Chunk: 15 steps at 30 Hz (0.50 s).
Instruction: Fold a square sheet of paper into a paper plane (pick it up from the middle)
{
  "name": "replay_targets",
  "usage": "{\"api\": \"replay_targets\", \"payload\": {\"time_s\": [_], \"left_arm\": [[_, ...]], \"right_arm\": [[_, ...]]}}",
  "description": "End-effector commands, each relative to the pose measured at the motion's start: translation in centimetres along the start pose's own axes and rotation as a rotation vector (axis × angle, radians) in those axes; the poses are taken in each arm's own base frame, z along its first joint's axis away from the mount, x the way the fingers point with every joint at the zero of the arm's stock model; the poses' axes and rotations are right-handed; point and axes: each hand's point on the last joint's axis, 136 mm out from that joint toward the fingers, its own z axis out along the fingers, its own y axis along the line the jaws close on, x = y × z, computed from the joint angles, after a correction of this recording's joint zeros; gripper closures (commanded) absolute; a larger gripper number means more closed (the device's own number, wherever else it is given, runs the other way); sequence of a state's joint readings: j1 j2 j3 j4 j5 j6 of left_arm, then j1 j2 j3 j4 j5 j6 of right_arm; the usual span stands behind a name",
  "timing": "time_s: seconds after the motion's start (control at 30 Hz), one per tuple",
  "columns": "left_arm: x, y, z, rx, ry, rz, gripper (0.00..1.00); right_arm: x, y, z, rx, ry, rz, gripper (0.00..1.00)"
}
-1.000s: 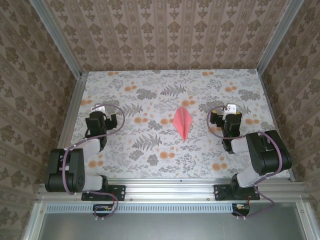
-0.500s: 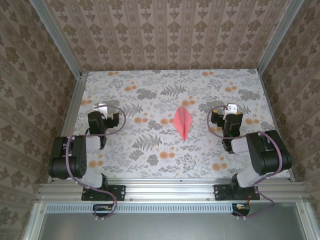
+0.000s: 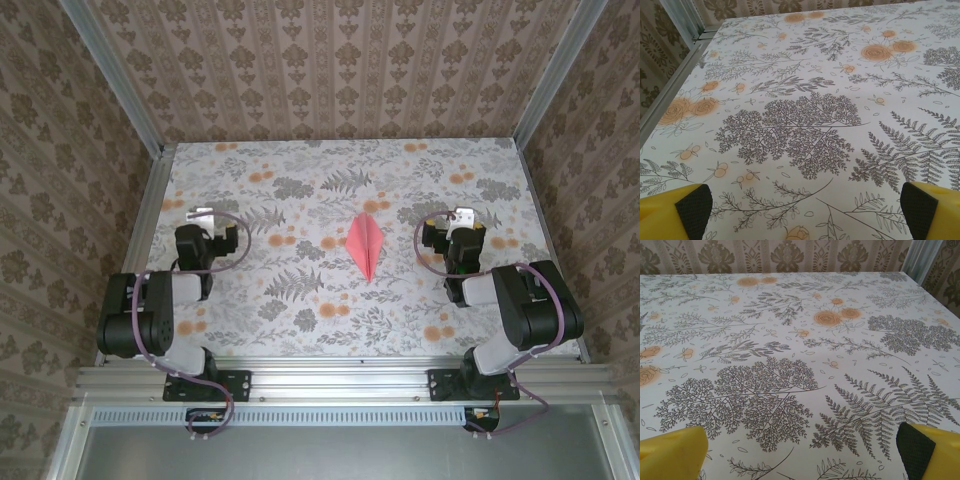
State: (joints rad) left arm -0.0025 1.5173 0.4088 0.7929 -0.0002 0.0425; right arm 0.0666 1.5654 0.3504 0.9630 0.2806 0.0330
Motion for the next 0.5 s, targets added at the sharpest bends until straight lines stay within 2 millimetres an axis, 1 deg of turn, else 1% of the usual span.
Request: {"api": "replay_targets", "payload": {"time_s": [0.0,0.1,0.47], "left_arm": [[-0.41,-0.06,0.20,0.002,-0.006,-0.002,0.00],[-0.40,0.57,0.04,-0.071,-0.011,-0.001,0.00],[-0.44,0.52,0.00,-0.071,-0.013,0.000,0.00]], "right_arm": [[-1.56,-0.17,0.05,0.012,-0.050,0.032,0.00],[-1.56,-0.14,0.02,0.011,-0.051,0.031,0.00],[-1.57,-0.13,0.06,0.011,-0.050,0.030,0.00]]}}
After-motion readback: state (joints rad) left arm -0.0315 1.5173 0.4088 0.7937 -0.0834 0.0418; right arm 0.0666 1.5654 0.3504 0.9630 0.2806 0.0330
